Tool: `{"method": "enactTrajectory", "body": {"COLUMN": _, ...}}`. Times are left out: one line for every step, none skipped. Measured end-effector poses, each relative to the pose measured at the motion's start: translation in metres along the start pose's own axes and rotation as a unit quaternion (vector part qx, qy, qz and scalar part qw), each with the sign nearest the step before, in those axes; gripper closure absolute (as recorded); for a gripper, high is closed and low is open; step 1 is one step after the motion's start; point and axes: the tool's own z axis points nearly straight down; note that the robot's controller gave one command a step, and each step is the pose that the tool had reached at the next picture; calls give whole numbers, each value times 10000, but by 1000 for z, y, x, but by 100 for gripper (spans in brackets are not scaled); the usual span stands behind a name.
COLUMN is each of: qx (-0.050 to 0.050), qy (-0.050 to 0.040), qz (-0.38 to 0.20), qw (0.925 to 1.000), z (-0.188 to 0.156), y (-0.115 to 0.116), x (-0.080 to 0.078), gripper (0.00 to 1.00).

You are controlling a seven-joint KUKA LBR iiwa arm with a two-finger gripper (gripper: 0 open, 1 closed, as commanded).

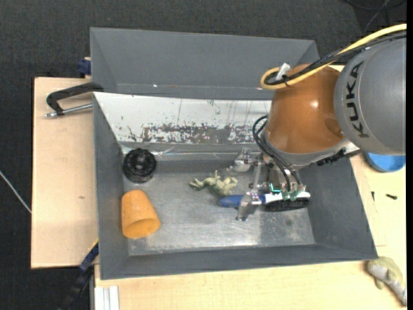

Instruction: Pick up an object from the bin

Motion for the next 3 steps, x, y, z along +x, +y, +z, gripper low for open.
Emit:
{"method": "enactTrajectory", "body": {"qx": -5, "qy": -31, "qz": -653, "qw": 9979, "z": 95, "y": -22, "x": -59, "gripper": 0}}
{"method": "enactTrajectory", "body": {"qx": 4, "qy": -63, "qz": -655, "qw": 9978, "z": 89, "y": -22, "x": -61, "gripper": 100}}
{"method": "enactTrajectory", "body": {"qx": 6, "qy": -91, "qz": -429, "qw": 9990, "z": -74, "y": -32, "x": -54, "gripper": 100}}
